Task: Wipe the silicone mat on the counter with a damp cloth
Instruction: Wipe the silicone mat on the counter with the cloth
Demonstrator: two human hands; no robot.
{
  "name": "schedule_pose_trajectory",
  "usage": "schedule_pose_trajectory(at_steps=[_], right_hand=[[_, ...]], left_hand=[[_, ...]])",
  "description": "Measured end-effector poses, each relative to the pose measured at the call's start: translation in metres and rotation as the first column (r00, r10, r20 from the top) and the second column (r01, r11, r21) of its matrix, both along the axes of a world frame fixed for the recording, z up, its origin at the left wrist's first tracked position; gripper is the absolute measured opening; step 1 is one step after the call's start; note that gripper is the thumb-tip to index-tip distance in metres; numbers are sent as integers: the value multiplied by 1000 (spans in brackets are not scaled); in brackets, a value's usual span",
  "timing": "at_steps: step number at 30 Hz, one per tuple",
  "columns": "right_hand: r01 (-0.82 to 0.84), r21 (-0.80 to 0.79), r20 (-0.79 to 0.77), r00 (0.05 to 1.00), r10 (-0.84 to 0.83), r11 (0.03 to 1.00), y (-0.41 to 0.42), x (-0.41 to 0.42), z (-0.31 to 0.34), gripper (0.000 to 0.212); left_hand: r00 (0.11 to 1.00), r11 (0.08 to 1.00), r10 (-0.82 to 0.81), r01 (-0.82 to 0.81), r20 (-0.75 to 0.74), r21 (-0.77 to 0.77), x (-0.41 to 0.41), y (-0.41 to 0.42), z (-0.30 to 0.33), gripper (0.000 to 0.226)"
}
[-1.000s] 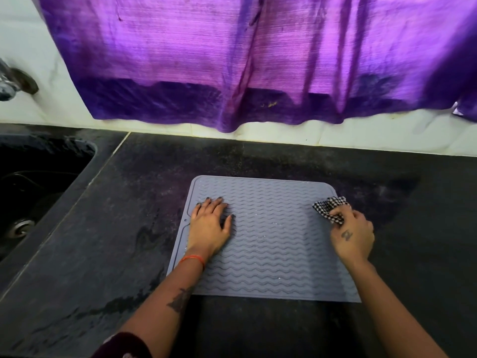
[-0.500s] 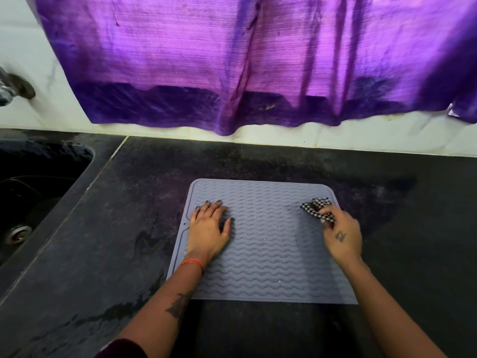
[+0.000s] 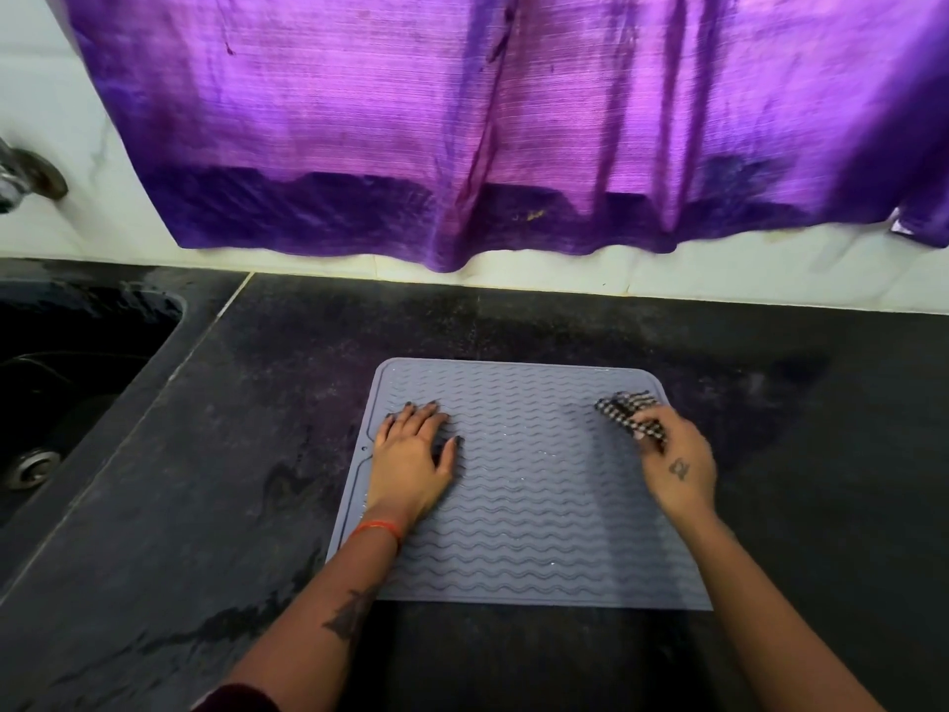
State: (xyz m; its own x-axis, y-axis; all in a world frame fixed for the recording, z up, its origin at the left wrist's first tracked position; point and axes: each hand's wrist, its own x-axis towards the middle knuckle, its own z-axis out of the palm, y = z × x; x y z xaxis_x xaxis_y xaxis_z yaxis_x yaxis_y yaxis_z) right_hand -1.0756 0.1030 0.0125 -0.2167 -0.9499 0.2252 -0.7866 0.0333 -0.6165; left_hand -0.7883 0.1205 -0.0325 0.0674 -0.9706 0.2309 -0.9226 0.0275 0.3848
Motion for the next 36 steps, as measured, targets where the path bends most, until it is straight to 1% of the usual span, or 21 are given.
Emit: schedule_pose_trajectory(at_steps=[2, 3, 5, 7, 9, 11, 13, 15, 16, 18, 19, 21, 23, 25, 27, 29, 31, 32, 33, 34, 36], right_hand=[[180, 46, -120, 977, -174, 983, -3, -7, 0, 25], [228, 116, -195, 960, -203, 967, -3, -7, -1, 24], [262, 222, -356, 918, -172, 939, -1, 1, -5, 26], [232, 220, -410, 903, -126, 948, 2, 14, -7, 28], [130, 197, -405, 913, -40, 972, 8, 28, -10, 29], [-57, 183, -365, 923, 121, 981, 15, 36, -15, 31], [-251, 139, -212, 937, 277, 958, 14, 36, -16, 30], [-301, 52, -80, 949, 304, 952, 11, 30, -11, 28], [-259, 4, -58, 964, 258, 966, 8, 25, -9, 28], [-108, -57, -78, 992, 103, 993, 5, 14, -2, 27], [-18, -46, -107, 994, 14, 999, 6, 9, -1, 27], [115, 60, -206, 973, -100, 992, 8, 4, -3, 23], [165, 174, -336, 937, -99, 971, 12, 7, -9, 21], [154, 199, -397, 915, -64, 968, 16, 18, -12, 23], [91, 194, -385, 923, -10, 977, 19, 31, -13, 26], [-77, 176, -307, 943, 129, 981, 21, 38, -14, 26], [-279, 128, -104, 950, 293, 952, 19, 39, -14, 23], [-324, 99, -4, 946, 326, 941, 17, 36, -12, 22], [-321, 62, 61, 946, 317, 945, 14, 32, -9, 22], [-273, 26, 87, 959, 270, 962, 11, 27, -6, 22], [-110, -15, 52, 993, 111, 994, 6, 15, 0, 24]], left_hand=[[1000, 1000, 1, -1, 9, 3, 0, 0, 0, 72], [1000, 1000, 3, -3, 13, 5, 0, 0, 0, 72], [1000, 1000, 4, -4, 19, 14, 0, -1, -1, 73], [1000, 1000, 9, -9, 25, 14, 0, -2, -1, 73], [1000, 1000, 13, -13, 22, 14, 0, -2, 0, 73], [1000, 1000, 13, -13, 24, 15, -1, -2, 0, 73], [1000, 1000, 7, -7, 24, 14, -1, 0, 1, 74], [1000, 1000, 3, -3, 14, 11, -1, 1, 1, 73], [1000, 1000, 3, -3, 10, 8, -1, 1, 0, 73], [1000, 1000, 3, -3, 6, 5, -1, 2, 0, 73], [1000, 1000, 3, -3, 6, 7, -1, 2, 0, 73], [1000, 1000, 9, -9, 10, 8, -1, 2, 0, 73], [1000, 1000, 13, -13, 16, 12, -2, 1, 0, 73], [1000, 1000, 15, -15, 24, 11, -3, 1, 0, 73], [999, 1000, 18, -18, 26, 11, -3, 0, 0, 73], [999, 1000, 17, -17, 32, 13, -3, 1, 0, 73], [1000, 1000, 11, -12, 28, 10, -2, 2, 1, 73], [1000, 1000, 8, -8, 20, 9, -2, 2, 1, 73], [1000, 1000, 4, -5, 13, 11, -1, 3, 1, 74], [1000, 1000, 4, -4, 6, 13, -1, 3, 0, 74], [1000, 1000, 6, -6, -3, 16, 0, 3, 0, 74]])
